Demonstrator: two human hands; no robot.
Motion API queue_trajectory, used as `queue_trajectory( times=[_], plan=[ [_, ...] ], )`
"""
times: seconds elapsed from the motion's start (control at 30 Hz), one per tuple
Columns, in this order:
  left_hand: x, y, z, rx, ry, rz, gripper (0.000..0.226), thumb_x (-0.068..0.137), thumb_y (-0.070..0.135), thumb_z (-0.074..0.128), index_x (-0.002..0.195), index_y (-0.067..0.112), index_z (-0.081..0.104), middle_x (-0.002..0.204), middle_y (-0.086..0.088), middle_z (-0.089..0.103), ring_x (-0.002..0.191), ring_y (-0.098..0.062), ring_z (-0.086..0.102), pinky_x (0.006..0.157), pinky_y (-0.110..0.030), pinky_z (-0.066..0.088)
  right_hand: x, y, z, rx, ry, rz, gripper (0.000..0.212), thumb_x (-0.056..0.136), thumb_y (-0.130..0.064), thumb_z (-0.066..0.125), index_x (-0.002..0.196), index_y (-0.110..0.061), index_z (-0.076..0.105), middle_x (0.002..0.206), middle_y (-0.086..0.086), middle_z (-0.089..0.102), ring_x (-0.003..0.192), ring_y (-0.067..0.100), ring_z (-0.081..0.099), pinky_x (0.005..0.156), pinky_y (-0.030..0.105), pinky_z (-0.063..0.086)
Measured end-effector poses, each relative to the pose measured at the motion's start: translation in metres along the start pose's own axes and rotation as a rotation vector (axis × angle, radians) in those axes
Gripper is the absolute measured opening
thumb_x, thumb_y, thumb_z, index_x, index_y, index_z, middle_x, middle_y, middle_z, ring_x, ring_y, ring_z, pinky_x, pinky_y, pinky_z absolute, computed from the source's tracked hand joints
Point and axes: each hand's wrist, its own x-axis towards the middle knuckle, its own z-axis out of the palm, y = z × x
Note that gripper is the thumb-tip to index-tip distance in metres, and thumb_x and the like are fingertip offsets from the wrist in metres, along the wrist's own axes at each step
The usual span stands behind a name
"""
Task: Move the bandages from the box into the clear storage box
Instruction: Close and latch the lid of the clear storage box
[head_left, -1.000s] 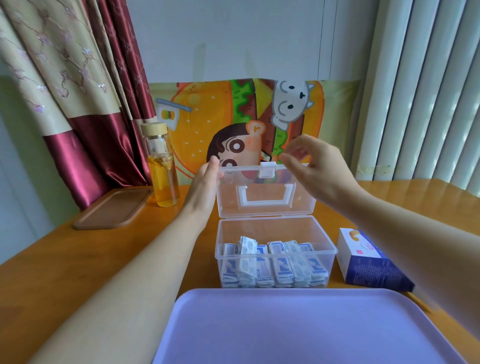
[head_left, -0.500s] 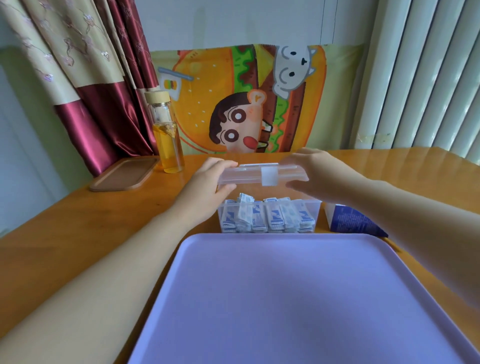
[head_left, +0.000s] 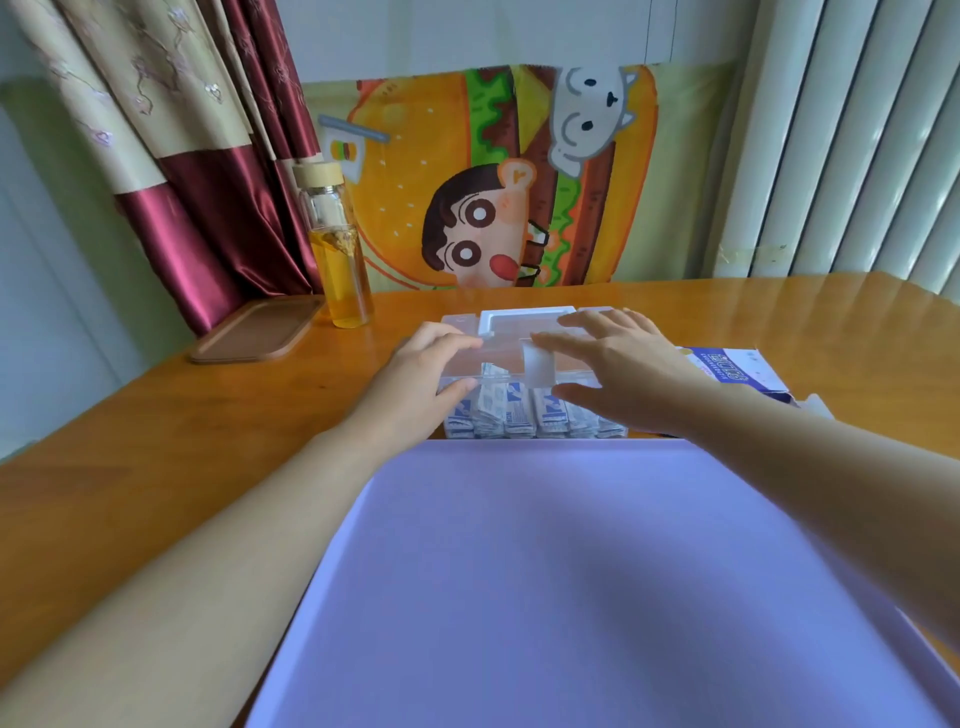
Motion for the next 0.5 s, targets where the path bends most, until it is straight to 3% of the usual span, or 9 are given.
queue_trajectory(
  times=[0.2, 0.5],
  plan=[
    [0.001, -0.002, 0.001, 0.003, 0.023, 0.0, 0.039, 0.093, 0.021, 0.056, 0.132, 0.025, 0.051, 0.129, 0.009, 0.044, 0.122, -0.007, 0.041, 0.096, -0.013, 0.027, 0.006, -0.008, 0.008, 0.116, 0.056, 0.018, 0.051, 0.09, -0.047, 0.053, 0.139, -0.037, 0.041, 0.144, -0.003, 0.044, 0.132, 0.024, 0.034, 0.105, 0.038, 0.028],
    [0.0, -0.002, 0.004, 0.009, 0.044, -0.003, 0.039, 0.093, 0.022, 0.057, 0.131, 0.025, 0.052, 0.128, 0.008, 0.045, 0.122, -0.008, 0.042, 0.095, -0.014, 0.029, 0.005, -0.011, 0.016, 0.101, 0.133, 0.047, 0.049, 0.089, -0.044, 0.057, 0.136, -0.035, 0.046, 0.141, -0.002, 0.048, 0.131, 0.025, 0.037, 0.103, 0.039, 0.03]
  ],
)
